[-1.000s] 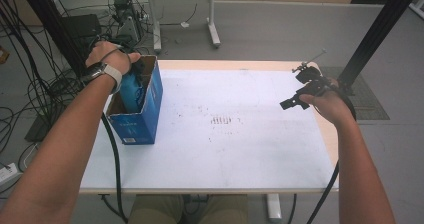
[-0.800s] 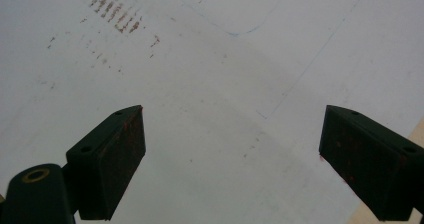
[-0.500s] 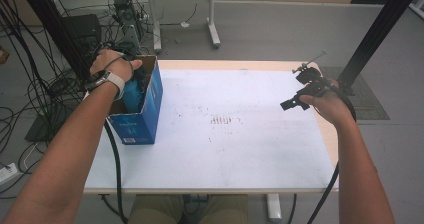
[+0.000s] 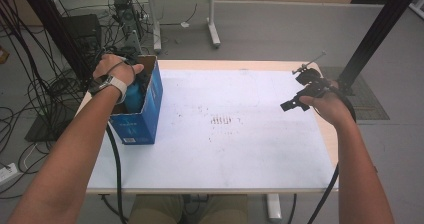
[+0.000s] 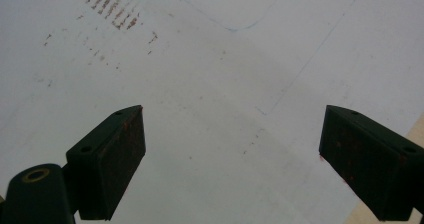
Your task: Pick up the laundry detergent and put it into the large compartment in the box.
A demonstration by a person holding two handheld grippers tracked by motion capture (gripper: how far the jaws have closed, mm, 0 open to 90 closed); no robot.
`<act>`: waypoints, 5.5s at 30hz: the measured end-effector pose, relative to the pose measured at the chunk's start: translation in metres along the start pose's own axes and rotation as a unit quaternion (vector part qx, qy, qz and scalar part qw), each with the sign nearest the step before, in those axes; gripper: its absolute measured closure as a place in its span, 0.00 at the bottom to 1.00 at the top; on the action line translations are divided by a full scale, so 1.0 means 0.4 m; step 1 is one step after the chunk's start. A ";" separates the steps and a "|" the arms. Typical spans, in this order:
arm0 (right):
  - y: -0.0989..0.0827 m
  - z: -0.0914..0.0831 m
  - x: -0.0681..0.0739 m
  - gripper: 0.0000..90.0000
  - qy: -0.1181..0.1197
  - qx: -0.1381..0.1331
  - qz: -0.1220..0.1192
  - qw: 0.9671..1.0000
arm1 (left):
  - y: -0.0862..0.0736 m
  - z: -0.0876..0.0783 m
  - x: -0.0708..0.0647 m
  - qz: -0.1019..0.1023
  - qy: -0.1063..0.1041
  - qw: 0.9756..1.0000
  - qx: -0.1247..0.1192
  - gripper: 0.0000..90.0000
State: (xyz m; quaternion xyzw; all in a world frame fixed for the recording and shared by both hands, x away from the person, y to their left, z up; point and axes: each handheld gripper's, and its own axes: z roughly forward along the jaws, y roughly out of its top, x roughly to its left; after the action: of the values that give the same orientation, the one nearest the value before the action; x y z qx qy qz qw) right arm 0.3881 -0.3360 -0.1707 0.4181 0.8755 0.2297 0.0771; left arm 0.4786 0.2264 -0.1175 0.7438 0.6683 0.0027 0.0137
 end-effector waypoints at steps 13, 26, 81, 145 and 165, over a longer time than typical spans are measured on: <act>-0.001 0.003 -0.001 0.12 0.000 0.002 0.001 1.000 | 0.003 0.024 0.000 -0.001 0.002 1.000 0.002 0.41; -0.003 0.006 -0.003 0.12 -0.001 0.003 0.002 1.000 | 0.011 0.063 0.002 0.000 0.002 1.000 0.013 0.41; 0.000 -0.006 0.005 0.12 -0.005 0.003 0.002 1.000 | 0.011 0.075 0.008 0.005 -0.001 1.000 0.017 0.41; 0.007 -0.020 0.013 0.12 -0.008 0.000 0.000 1.000 | 0.004 0.076 0.007 0.007 0.000 1.000 0.012 0.41; 0.007 -0.014 0.011 0.12 -0.007 0.001 0.000 1.000 | 0.007 0.076 0.006 0.008 0.001 1.000 0.013 0.41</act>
State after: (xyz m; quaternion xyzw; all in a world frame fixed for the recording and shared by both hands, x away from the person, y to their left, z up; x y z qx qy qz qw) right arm 0.3854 -0.3330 -0.1640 0.4196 0.8753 0.2259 0.0825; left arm 0.4824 0.2279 -0.1480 0.7492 0.6623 -0.0055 0.0036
